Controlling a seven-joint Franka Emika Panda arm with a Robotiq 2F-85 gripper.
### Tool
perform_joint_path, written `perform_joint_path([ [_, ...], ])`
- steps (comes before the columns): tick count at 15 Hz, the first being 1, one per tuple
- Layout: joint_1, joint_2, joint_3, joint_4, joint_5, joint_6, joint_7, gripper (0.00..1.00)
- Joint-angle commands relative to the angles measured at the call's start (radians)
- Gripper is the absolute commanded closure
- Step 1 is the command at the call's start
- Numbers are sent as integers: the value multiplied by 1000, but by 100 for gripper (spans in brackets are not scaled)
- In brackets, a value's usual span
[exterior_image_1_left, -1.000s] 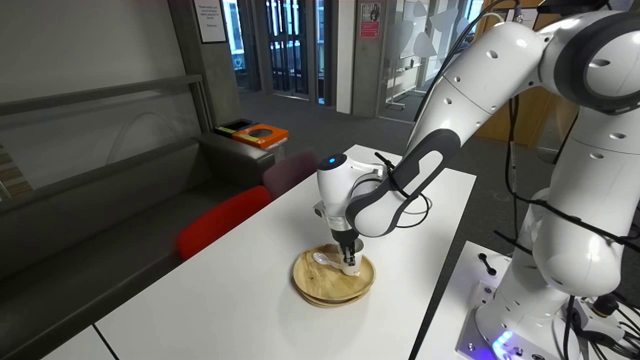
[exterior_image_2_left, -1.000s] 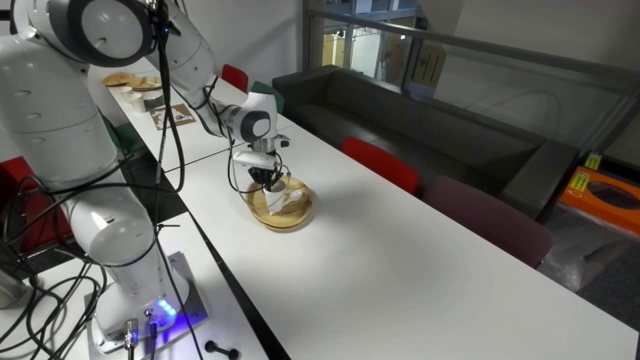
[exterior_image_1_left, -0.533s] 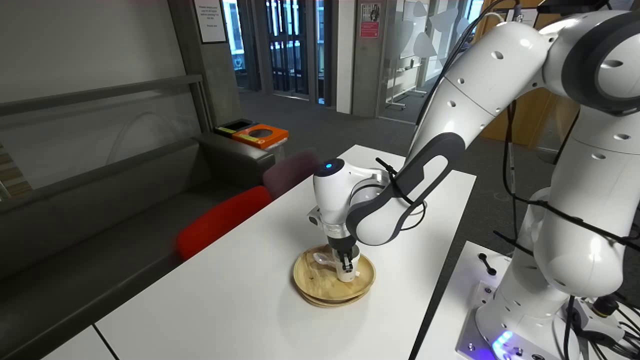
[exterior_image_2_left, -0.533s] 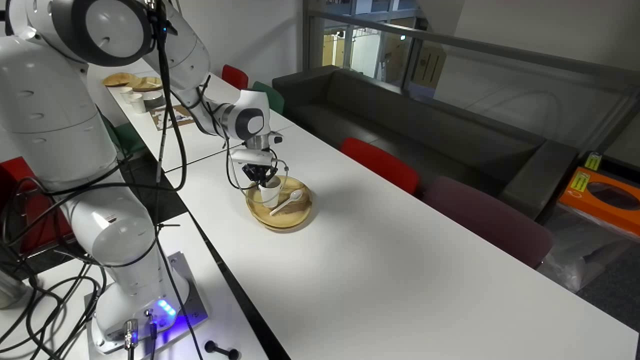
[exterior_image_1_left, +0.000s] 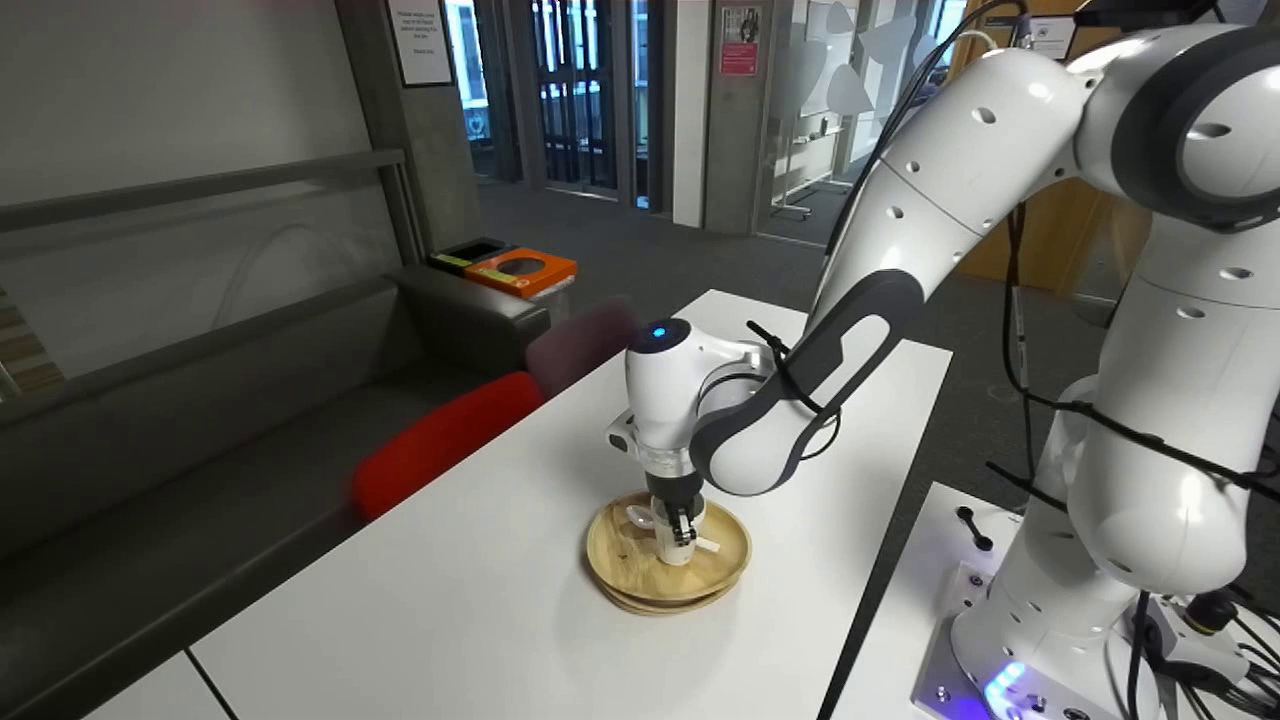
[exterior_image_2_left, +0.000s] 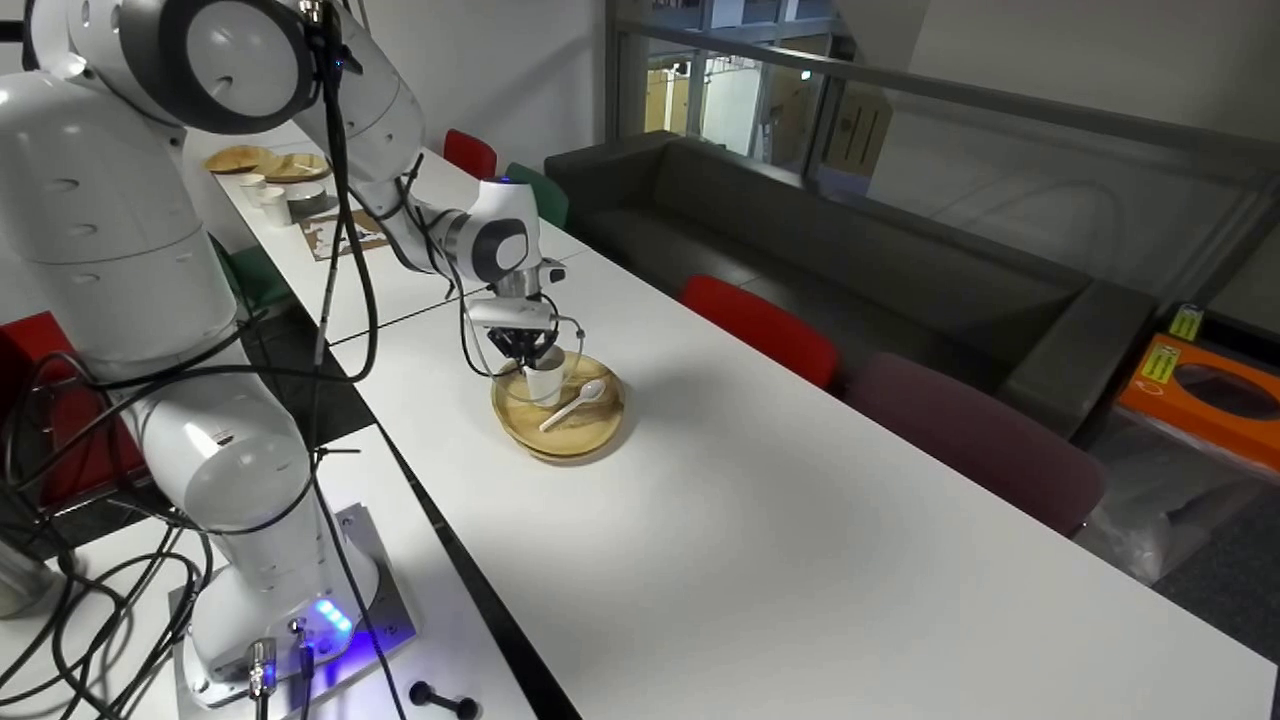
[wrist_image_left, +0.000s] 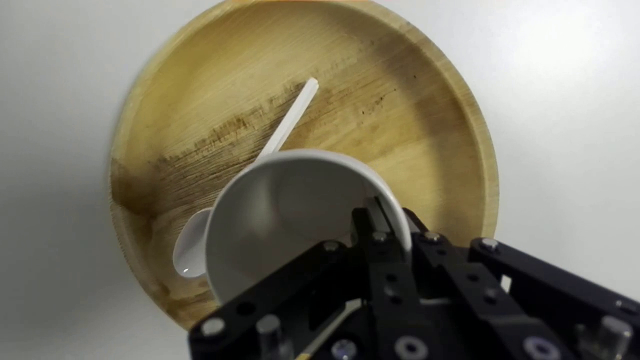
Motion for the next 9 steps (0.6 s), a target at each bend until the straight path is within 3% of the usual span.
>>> perform_joint_path([
  [1,-4,28,-1,17,-15,29,-38,99],
  [7,-9,146,-23,55,-113,92,-10,99],
  [9,-7,135,-23,54,-124,88,-8,99],
])
